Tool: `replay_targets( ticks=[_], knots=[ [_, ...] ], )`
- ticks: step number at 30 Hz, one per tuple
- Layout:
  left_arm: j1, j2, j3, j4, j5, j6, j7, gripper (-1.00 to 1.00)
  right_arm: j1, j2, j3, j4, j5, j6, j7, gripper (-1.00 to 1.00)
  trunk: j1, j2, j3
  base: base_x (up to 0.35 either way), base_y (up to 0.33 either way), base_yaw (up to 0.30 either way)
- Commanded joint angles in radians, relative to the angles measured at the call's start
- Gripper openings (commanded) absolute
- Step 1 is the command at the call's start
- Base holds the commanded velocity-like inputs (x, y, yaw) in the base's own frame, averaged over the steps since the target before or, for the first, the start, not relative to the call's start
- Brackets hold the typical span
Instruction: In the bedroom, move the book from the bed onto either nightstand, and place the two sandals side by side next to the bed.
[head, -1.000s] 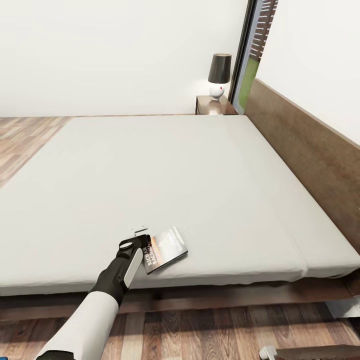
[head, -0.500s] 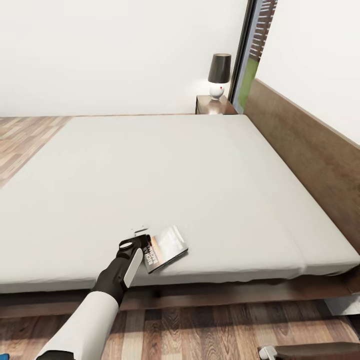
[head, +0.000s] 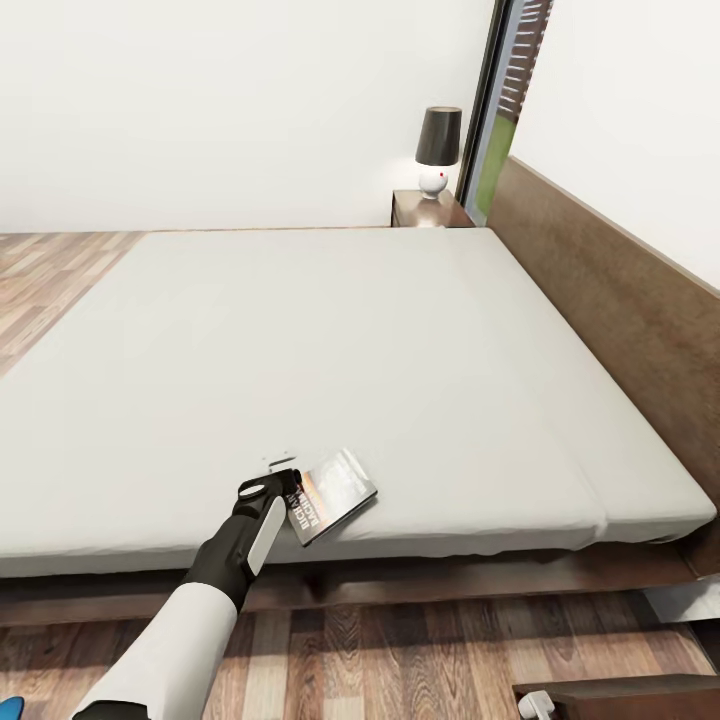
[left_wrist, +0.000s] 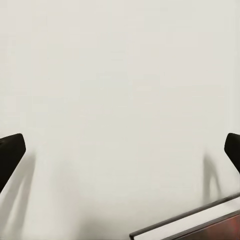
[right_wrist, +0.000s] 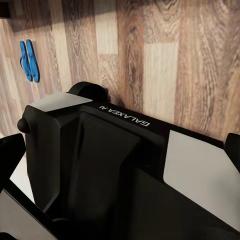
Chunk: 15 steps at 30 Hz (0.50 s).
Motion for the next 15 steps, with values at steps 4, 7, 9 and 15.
replay_targets(
  ticks=[4, 7, 9, 15],
  knots=[
    [0.0, 0.0, 0.001, -0.002, 0.008, 0.003, 0.005, 1.0, 0.0, 0.0, -0.009, -0.002, 0.009, 0.009, 0.006, 1.0, 0.0, 0.0, -0.001, 0.0, 0.0, 0.0],
    [0.0, 0.0, 0.001, -0.002, 0.008, 0.003, 0.005, 1.0, 0.0, 0.002, -0.009, -0.002, 0.01, 0.009, 0.009, 1.0, 0.0, 0.0, -0.001, 0.0, 0.0, 0.0],
    [0.0, 0.0, 0.001, -0.002, 0.008, 0.003, 0.005, 1.0, 0.0, 0.002, -0.009, -0.002, 0.01, 0.009, 0.01, 1.0, 0.0, 0.0, -0.001, 0.0, 0.0, 0.0],
    [0.0, 0.0, 0.001, -0.002, 0.008, 0.003, 0.005, 1.0, 0.0, 0.001, -0.01, -0.002, 0.008, 0.009, 0.01, 1.0, 0.0, 0.0, -0.001, 0.0, 0.0, 0.0]
  ],
)
